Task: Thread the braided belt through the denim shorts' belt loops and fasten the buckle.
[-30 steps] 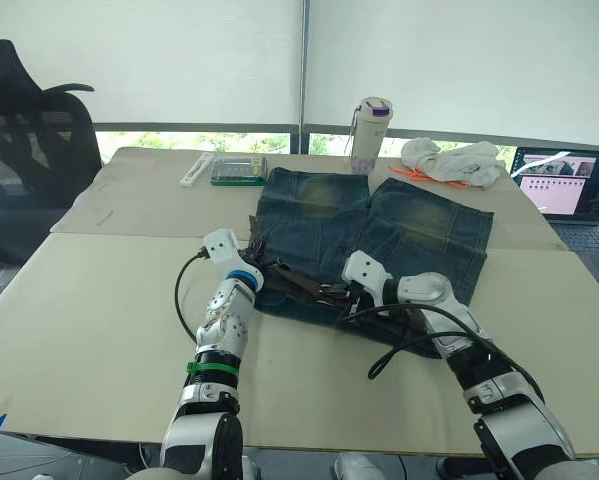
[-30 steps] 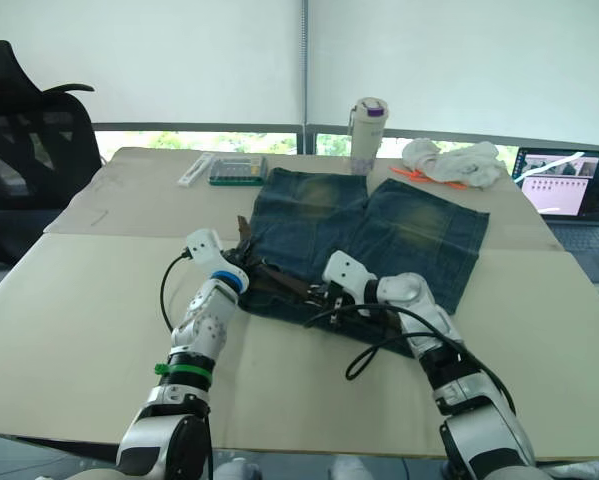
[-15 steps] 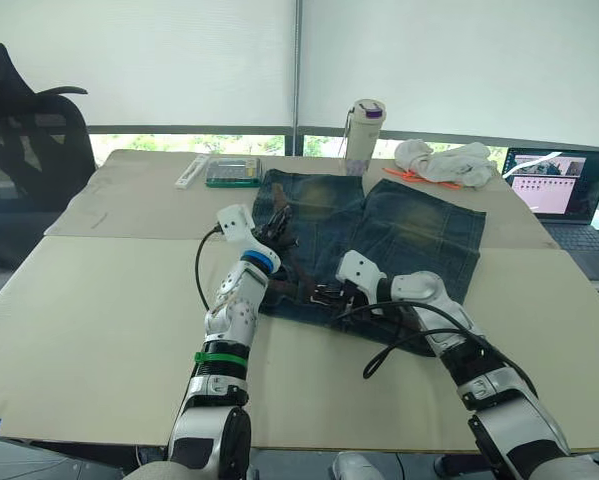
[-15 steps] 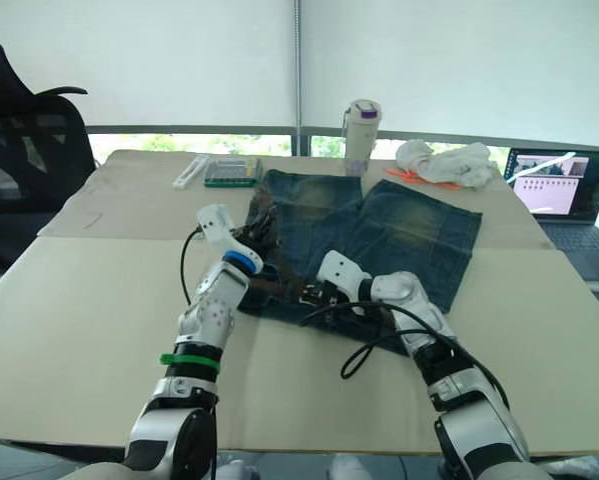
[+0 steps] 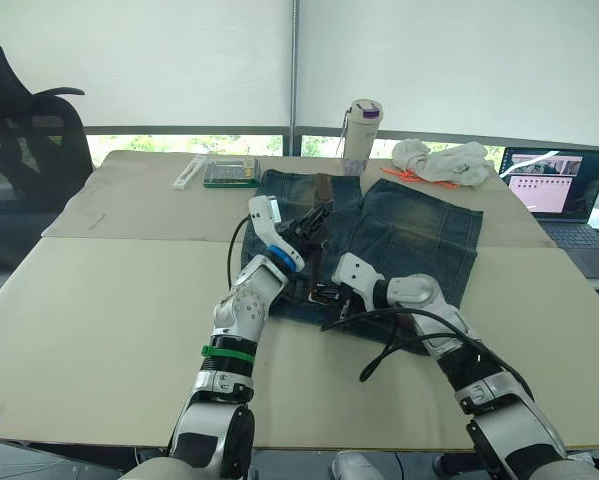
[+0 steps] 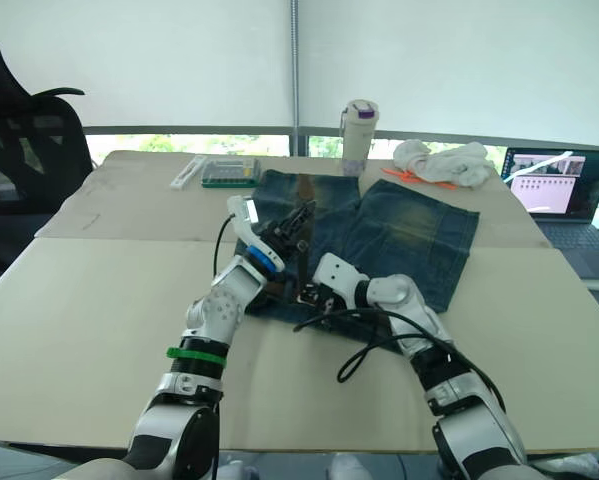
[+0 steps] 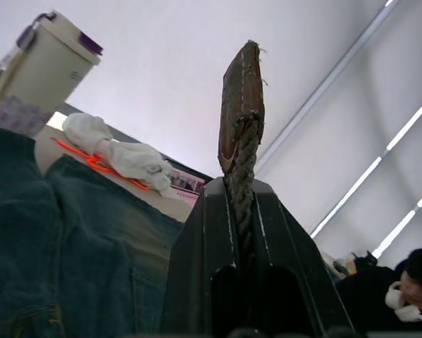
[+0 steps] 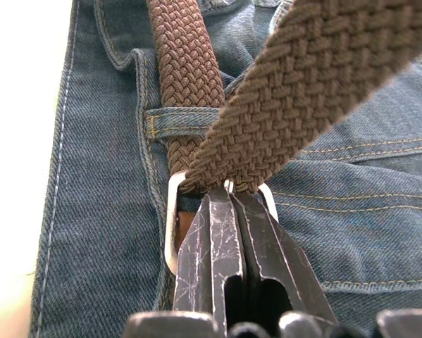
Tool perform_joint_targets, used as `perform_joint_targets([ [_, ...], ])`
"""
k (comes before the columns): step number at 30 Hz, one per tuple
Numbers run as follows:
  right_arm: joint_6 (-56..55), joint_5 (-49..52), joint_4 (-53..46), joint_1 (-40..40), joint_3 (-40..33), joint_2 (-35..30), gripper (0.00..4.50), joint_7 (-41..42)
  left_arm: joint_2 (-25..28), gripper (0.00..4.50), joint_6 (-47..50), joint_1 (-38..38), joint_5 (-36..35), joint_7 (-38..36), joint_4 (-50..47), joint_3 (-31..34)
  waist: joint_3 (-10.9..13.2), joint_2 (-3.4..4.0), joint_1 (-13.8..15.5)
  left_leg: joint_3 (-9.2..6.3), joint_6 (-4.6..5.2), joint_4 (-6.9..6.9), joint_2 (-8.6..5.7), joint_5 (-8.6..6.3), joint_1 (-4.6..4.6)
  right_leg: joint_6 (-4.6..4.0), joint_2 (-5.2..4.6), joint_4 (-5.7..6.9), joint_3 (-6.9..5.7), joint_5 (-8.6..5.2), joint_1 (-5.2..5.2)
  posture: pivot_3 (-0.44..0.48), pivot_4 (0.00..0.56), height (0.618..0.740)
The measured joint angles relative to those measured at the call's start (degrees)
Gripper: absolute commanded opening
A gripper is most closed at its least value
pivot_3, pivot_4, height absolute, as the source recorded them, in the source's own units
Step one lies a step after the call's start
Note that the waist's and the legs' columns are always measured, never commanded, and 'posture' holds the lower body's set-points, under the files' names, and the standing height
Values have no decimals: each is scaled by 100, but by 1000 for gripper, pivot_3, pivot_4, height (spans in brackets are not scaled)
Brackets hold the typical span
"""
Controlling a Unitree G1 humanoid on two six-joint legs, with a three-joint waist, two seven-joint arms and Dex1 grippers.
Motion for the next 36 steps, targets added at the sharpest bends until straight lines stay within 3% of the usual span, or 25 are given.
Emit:
perform_joint_targets([
  [6, 5, 0, -65, 62, -4, 35, 65, -91, -15, 0, 1145, 331, -682, -632, -878, -478, 0, 0, -19, 1, 0, -4, 1, 0, 1, -1, 0, 0, 2, 0, 0, 0, 150, 737],
  [12, 5, 3, -178, 149, -21, 23, 65, -111, -33, 0, 2099, 688, -1494, -1080, -1308, -387, 0, 0, -23, 0, 0, -5, 2, 0, 0, 13, 2, -5, 2, -11, -1, 0, 150, 737],
  [19, 5, 5, -187, 167, -42, 21, 65, -86, 171, 0, 2678, 792, -1514, -1443, -1578, -554, 0, 0, -22, 0, 0, -7, 2, 0, 0, 14, 2, -6, 2, -13, -1, 0, 150, 737],
  [28, 5, 6, -225, 202, -51, 16, 65, -82, 168, 0, 2649, 885, -1343, -1521, -1714, -669, 0, 0, -13, 0, 0, -8, 3, 0, 1, 13, 2, -7, 2, -14, 0, 0, 150, 737],
  [36, 114, 5, -237, 221, -80, 24, 65, -105, -137, 0, 1546, 709, -642, -1076, -1336, -538, -2, 0, 9, 2, 0, -15, 2, -1, 22, 12, 3, -17, 7, -17, 16, 0, 150, 737],
])
